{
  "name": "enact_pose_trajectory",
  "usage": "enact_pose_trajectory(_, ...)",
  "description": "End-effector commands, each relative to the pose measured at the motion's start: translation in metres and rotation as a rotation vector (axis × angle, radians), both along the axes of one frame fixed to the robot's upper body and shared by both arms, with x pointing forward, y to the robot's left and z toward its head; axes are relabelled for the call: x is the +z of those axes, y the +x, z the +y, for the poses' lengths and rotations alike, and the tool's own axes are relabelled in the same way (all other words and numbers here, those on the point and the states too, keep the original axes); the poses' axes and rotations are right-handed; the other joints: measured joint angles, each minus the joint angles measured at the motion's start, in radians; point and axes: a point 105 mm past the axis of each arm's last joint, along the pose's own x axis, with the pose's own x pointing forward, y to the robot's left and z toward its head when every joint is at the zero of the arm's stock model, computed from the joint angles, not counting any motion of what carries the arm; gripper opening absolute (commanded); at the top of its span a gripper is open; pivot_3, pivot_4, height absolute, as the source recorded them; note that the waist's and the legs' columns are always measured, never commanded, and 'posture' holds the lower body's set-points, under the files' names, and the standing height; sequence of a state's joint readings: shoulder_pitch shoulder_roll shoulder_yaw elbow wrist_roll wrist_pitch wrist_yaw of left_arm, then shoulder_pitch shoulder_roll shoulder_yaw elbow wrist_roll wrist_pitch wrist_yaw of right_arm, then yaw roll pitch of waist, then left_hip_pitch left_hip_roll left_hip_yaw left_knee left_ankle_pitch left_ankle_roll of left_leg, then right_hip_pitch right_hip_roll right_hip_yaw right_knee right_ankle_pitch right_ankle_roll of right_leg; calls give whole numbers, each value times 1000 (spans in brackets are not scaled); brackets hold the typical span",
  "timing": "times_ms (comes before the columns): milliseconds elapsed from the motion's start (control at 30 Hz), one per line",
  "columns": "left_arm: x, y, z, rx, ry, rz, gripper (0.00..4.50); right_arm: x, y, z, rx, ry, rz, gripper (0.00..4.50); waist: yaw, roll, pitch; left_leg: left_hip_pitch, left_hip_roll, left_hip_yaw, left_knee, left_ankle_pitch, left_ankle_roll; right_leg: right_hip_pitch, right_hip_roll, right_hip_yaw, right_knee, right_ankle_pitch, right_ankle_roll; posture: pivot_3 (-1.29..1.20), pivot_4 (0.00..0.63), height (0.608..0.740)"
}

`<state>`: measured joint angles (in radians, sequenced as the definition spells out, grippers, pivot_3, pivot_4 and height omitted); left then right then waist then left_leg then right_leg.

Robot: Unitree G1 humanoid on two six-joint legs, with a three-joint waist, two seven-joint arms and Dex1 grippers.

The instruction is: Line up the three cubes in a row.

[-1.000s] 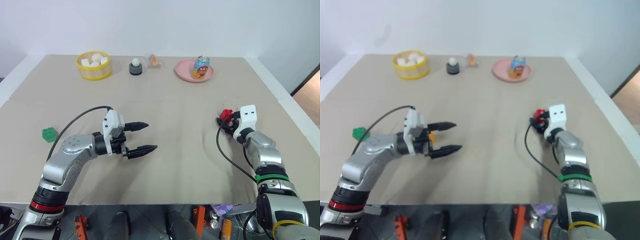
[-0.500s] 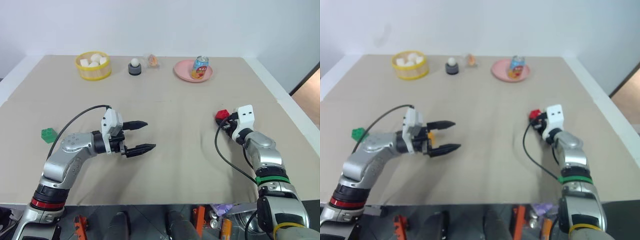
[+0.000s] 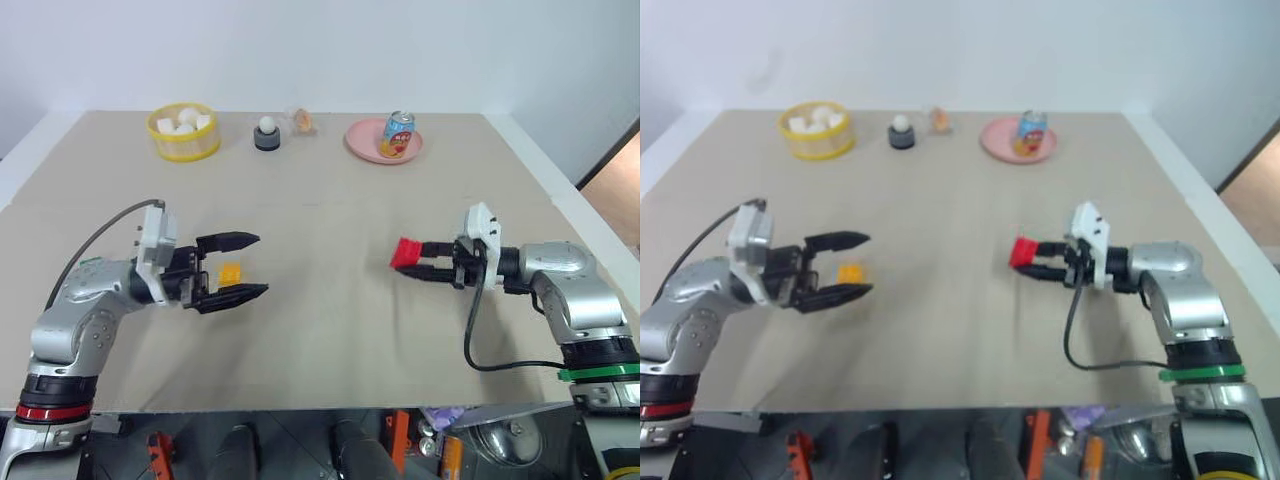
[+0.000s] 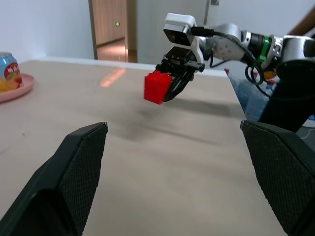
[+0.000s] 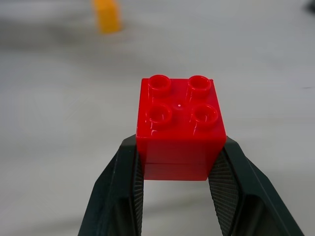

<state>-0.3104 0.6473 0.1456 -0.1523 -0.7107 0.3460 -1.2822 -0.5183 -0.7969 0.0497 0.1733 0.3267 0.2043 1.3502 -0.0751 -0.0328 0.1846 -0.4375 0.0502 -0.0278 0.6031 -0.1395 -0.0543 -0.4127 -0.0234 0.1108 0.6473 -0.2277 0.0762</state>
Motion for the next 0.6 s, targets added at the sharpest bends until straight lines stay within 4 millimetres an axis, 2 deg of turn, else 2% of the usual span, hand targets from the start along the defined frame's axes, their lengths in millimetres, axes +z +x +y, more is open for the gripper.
enact_pose_trajectory(33,9,-14,2,-34,20,-71,4500,-8,-12,6,130,-94,-37,1236,0,0,0,0,0,0,0,0,0,0,0,0,0,0,0,0,150,740)
enact_pose_trajectory(167,8,-24,10,-15,30,-69,4500,-17,-16,12,193,-92,-17,1236,0,0,0,0,0,0,0,0,0,-1,0,0,0,0,0,0,150,740)
enact_pose_trajectory(467,7,-31,25,75,56,-70,4500,-34,-34,22,282,-76,76,1236,0,0,0,-1,0,1,0,0,0,-2,0,0,0,0,-1,0,150,740)
enact_pose_trajectory(600,8,-31,27,87,63,-69,4500,-40,-30,29,277,-78,52,1236,0,0,0,0,1,1,0,0,0,-2,0,0,0,1,-1,0,150,740)
